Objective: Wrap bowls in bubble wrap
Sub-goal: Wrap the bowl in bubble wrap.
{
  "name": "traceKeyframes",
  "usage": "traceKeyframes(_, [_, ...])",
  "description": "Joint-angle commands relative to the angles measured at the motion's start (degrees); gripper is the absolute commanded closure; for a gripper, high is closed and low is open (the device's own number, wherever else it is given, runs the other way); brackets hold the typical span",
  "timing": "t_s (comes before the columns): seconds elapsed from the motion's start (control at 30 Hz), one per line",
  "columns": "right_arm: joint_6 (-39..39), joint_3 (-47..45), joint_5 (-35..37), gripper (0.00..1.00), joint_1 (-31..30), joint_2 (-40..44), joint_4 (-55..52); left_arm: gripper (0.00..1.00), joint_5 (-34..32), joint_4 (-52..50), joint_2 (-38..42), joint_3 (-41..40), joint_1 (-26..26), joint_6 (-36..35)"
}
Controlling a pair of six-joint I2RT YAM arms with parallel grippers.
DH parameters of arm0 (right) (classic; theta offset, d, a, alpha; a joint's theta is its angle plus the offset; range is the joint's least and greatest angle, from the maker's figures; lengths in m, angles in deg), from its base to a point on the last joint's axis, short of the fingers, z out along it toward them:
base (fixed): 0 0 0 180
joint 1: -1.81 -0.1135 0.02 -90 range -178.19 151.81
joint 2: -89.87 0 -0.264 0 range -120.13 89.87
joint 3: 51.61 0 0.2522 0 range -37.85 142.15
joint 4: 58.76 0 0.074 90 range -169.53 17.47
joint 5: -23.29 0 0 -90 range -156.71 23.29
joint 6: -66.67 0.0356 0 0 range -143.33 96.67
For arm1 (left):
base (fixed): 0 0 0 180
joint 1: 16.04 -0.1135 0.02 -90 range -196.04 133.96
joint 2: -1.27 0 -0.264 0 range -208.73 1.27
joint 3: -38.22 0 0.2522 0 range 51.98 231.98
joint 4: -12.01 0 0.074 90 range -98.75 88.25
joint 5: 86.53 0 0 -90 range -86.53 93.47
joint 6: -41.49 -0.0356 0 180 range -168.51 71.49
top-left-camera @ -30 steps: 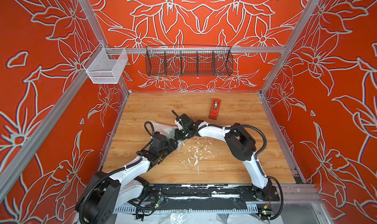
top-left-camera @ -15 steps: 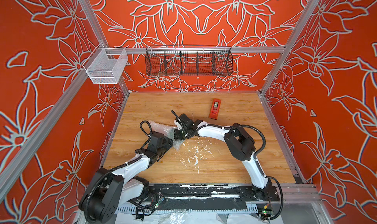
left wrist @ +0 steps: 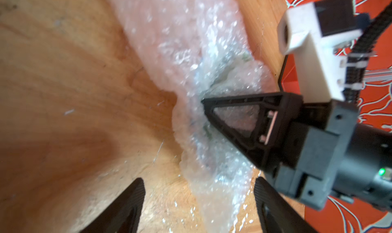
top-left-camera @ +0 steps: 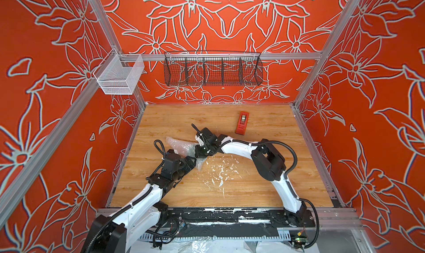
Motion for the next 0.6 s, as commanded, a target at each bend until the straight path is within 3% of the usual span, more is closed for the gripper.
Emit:
traceKeyframes(0.0, [1.0, -2.3, 1.7, 1.0, -1.1, -6.2, -7.4, 0.18, 0.6, -0.1, -0.2, -0.7, 0.2, -0.8])
traceKeyframes(0.27, [1.2, -2.2, 1.8, 1.0, -1.3, -6.4, -7.4, 0.17, 3.9, 10.2, -7.0, -1.2, 0.2, 1.6])
traceKeyframes(0.57, [1.5, -2.5, 1.3, 1.0, -1.4, -6.4, -6.7, 0.17, 2.2, 14.9, -12.1, -0.7, 0.2, 2.8])
